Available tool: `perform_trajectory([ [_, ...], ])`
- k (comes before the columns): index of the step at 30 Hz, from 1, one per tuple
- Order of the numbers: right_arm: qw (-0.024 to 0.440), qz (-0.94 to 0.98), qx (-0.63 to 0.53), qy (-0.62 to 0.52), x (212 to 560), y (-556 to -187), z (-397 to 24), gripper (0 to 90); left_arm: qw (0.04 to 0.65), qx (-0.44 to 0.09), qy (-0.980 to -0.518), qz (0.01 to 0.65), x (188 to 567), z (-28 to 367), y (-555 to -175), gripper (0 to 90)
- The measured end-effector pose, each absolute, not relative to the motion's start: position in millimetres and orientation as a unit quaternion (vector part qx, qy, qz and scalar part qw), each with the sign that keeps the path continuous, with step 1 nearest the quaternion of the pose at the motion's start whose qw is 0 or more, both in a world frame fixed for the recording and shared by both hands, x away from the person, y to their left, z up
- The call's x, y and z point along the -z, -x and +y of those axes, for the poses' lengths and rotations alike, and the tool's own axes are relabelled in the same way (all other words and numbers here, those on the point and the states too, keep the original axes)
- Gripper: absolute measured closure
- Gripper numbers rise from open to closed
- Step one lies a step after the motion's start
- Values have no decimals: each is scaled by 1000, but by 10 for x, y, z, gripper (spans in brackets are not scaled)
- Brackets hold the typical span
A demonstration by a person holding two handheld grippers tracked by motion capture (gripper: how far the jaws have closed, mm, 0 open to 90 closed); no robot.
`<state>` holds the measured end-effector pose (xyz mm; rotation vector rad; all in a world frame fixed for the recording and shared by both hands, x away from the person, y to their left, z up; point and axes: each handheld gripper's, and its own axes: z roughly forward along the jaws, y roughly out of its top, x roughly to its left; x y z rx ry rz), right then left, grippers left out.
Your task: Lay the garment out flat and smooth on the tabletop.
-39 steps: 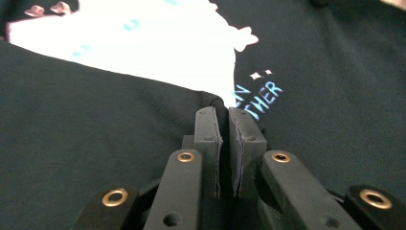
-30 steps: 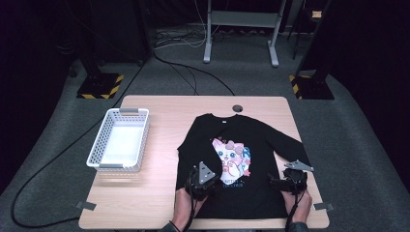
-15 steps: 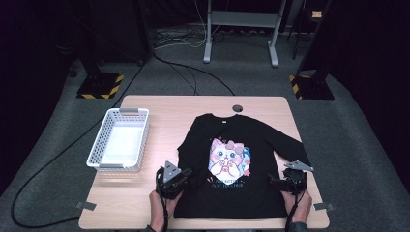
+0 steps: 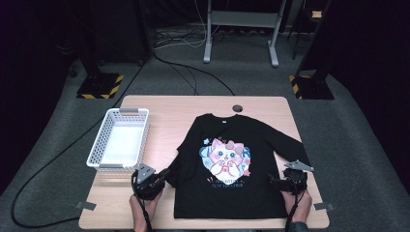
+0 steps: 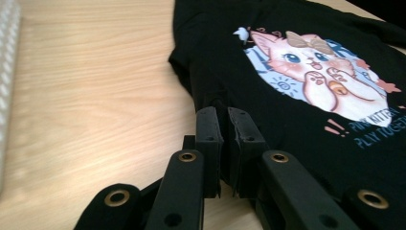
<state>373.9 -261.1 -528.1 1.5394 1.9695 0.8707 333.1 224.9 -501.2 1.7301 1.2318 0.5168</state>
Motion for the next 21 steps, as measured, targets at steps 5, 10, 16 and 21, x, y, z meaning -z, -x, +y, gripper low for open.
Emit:
perform_trajectory([
  [5,245,721,-319,-564,5281,-3739,-2611,68,454,-213,-701,508,5055,2339,-3315,839],
  [10,245,721,-319,-564,5281,-3739,-2611,68,452,-217,-695,515,5071,2425,-3299,839],
  [16,245,721,-319,-564,5281,-3739,-2611,68,452,-225,-687,523,5062,2516,-3280,840],
  [21,244,721,-319,-564,5281,-3739,-2611,69,449,-230,-680,532,5069,2626,-3284,839],
])
